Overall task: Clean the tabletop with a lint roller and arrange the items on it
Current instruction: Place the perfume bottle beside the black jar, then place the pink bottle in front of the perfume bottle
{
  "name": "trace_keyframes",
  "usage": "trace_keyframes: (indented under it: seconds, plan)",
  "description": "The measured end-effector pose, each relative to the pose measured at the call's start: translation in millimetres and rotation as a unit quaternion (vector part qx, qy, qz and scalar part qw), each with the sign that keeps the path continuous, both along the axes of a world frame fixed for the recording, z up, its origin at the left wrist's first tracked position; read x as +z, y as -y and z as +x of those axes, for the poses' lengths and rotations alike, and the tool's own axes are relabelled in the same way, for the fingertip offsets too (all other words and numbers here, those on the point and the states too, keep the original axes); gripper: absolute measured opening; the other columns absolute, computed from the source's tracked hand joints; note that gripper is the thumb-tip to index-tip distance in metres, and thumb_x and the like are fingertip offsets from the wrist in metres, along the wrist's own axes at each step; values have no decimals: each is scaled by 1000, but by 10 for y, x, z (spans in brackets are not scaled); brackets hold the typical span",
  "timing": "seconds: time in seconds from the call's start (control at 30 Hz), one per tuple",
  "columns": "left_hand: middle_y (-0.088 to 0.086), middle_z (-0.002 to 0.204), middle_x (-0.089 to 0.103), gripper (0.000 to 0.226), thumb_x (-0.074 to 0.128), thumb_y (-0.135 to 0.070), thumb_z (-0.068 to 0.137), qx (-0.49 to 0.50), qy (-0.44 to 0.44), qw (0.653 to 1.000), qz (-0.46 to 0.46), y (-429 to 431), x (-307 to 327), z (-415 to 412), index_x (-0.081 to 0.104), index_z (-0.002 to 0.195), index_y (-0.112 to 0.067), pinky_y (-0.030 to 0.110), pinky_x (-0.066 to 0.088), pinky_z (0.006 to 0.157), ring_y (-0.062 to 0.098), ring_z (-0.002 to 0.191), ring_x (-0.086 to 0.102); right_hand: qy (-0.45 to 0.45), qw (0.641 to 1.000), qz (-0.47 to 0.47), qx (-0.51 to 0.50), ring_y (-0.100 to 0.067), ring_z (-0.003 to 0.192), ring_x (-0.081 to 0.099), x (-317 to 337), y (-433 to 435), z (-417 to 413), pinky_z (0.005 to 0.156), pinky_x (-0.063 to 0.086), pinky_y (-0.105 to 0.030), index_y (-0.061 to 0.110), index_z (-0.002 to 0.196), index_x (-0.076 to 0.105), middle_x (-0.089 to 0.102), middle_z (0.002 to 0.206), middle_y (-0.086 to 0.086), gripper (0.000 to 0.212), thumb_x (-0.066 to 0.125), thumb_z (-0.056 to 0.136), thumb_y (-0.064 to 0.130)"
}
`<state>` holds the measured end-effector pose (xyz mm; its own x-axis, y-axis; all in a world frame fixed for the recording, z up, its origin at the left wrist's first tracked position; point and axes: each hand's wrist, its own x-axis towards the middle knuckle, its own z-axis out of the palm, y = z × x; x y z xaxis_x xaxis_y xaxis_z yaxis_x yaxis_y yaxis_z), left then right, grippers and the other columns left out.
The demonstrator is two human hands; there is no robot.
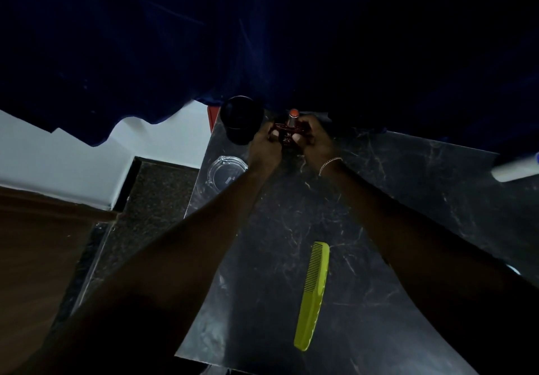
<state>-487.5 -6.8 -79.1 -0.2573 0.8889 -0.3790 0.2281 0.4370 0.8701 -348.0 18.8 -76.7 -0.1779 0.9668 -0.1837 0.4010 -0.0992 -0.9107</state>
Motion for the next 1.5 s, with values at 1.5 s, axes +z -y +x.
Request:
trace_keyframes:
  seconds: [1.5]
  plan:
    - [12,167,33,60,43,-37,107,-345,-272,890,123,2557,159,1945,30,161,-14,37,34,122,29,154,34,318,941,72,-91,-36,132,48,382,3045,2359,113,40,-41,2,141,49,49,144,-19,57,69,90,16]
